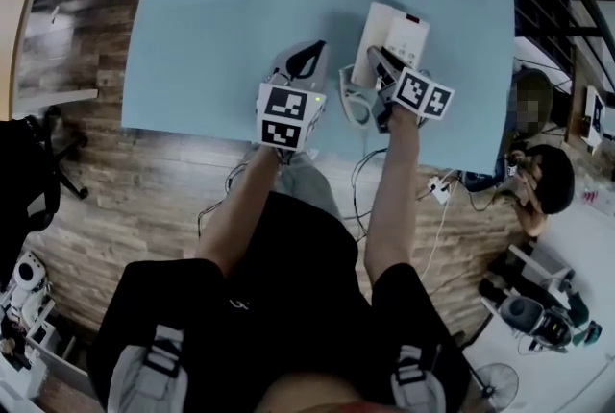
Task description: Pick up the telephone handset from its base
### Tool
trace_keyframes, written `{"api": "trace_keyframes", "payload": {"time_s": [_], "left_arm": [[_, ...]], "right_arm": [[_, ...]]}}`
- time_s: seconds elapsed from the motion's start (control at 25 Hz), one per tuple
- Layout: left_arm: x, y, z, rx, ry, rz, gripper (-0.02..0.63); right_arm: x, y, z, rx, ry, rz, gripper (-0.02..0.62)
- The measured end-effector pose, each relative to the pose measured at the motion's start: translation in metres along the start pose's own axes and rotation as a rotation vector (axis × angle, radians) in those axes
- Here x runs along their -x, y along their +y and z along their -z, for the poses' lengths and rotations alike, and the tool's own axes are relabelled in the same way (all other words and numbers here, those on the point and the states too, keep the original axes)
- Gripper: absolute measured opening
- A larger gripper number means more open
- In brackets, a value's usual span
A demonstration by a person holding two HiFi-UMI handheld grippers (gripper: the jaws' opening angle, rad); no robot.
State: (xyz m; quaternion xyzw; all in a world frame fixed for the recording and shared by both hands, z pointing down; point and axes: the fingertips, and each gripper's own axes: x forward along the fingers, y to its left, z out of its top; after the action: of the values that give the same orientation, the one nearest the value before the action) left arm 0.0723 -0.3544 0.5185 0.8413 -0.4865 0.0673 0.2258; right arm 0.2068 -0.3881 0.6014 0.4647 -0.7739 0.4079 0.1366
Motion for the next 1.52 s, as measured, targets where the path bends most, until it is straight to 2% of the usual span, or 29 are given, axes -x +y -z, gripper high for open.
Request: {"api": "trace_keyframes", "payload": {"time_s": [0.16, 0.4, 0.6, 0.84, 1.0, 1.52], "left_arm": [[0.004, -0.009, -0.025, -0.026, -0.051, 0.004, 0.000], [0.005, -0.032, -0.077, -0.083, -0.147, 0.022, 0.000], [0.007, -0.049, -0.120, -0.134, -0.225, 0.049, 0.000], [0.006, -0.074, -0.163, -0.190, -0.302, 0.087, 0.000], [0.006, -0.092, -0.185, -0.219, -0.351, 0.115, 0.000], [-0.007, -0.110, -0.182, -0.219, -0.347, 0.155, 0.000]], "right_arm": [[0.023, 0.032, -0.026, 0.022, -0.123, -0.027, 0.080], [0.082, 0.075, -0.098, 0.145, -0.355, -0.069, 0.078], [0.126, 0.095, -0.128, 0.300, -0.496, -0.003, 0.078], [0.176, 0.111, -0.159, 0.404, -0.659, 0.004, 0.077], [0.196, 0.111, -0.170, 0.435, -0.707, 0.028, 0.077], [0.206, 0.095, -0.171, 0.439, -0.710, 0.064, 0.077]]}}
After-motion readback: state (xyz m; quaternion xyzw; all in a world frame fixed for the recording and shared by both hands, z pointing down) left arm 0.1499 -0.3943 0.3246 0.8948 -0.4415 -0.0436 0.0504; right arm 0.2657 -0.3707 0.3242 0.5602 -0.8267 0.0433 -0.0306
